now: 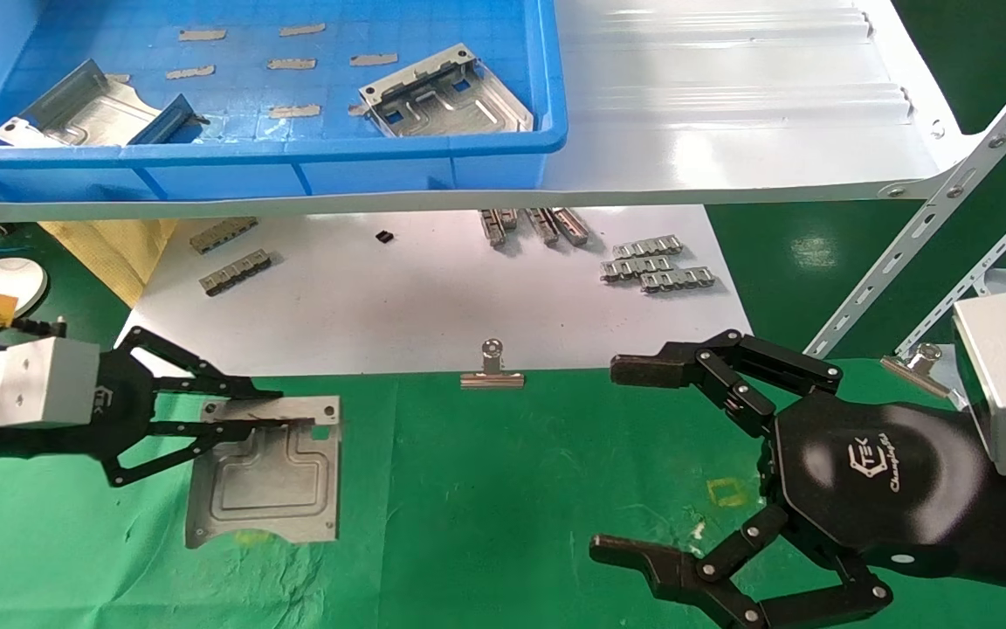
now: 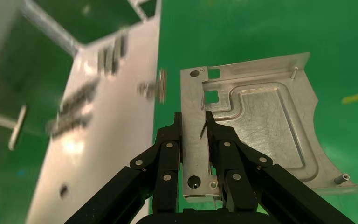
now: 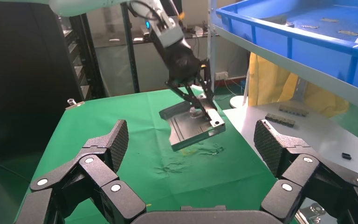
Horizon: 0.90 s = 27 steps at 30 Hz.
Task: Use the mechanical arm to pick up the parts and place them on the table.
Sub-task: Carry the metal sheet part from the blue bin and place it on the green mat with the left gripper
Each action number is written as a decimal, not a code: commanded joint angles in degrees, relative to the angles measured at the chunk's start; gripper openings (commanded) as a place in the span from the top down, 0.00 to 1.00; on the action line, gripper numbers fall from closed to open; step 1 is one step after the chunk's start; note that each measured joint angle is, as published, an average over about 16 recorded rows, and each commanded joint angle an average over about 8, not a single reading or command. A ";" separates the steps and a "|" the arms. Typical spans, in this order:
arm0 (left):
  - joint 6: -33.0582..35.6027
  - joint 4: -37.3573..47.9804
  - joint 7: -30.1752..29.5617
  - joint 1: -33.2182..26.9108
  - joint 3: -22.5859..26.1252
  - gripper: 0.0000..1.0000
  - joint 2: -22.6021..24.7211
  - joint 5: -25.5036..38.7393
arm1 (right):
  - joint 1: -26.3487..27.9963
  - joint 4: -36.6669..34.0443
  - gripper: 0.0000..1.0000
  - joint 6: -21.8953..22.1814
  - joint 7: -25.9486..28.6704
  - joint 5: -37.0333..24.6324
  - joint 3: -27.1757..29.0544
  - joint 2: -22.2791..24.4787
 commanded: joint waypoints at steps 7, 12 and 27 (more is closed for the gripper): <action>-1.41 6.18 5.85 1.22 5.07 1.00 0.92 3.19 | 0.00 0.00 0.00 0.00 0.00 0.00 0.00 0.00; -3.07 10.39 10.02 2.08 5.74 0.56 2.67 4.14 | 0.00 0.00 0.00 0.00 0.00 0.00 0.00 0.00; -4.37 18.17 17.03 2.21 6.16 0.00 5.72 5.22 | 0.00 0.00 0.00 0.00 0.00 0.00 -0.01 0.00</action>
